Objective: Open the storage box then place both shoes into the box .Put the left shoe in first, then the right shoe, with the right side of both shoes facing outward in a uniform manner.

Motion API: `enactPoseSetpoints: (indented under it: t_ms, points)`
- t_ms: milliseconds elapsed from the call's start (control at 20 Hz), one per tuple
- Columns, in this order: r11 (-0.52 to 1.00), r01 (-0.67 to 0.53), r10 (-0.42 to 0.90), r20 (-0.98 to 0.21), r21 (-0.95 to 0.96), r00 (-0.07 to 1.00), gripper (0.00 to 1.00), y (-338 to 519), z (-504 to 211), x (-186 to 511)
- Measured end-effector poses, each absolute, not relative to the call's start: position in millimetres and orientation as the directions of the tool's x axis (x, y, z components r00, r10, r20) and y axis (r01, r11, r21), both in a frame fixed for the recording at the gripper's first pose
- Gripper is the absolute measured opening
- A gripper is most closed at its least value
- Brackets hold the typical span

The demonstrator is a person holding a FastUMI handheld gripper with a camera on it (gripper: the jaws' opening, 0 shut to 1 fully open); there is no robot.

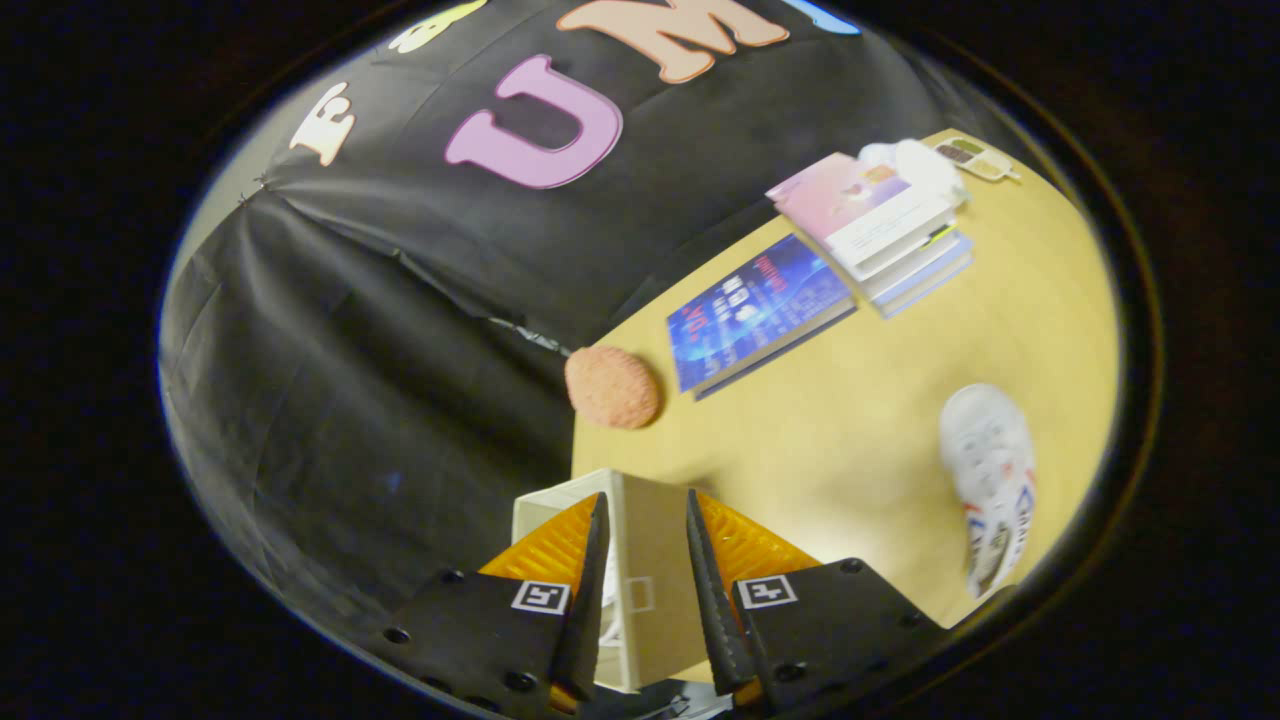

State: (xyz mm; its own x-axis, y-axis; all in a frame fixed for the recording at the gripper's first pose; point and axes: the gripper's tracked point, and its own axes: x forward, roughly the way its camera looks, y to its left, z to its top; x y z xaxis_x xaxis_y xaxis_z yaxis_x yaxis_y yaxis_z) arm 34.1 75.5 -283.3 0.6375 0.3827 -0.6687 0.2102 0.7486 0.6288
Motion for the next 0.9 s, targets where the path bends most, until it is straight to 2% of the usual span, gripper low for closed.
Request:
enactPoseSetpoints:
  t_ms: [250,450,650,900]
  points:
    - [0.827,0.299,0.223,-0.767,0.475,0.602,0.47,-25.0,-336.2,1.7]
    - [0.851,0.385,0.128,-0.851,0.359,0.509,0.47,-89.2,-383.7,-47.6]
    - [0.869,0.421,0.056,-0.897,0.260,0.438,0.47,-120.3,-429.5,-80.0]
    - [0.882,0.401,0.064,-0.906,0.247,0.418,0.47,-122.3,-457.1,-80.8]
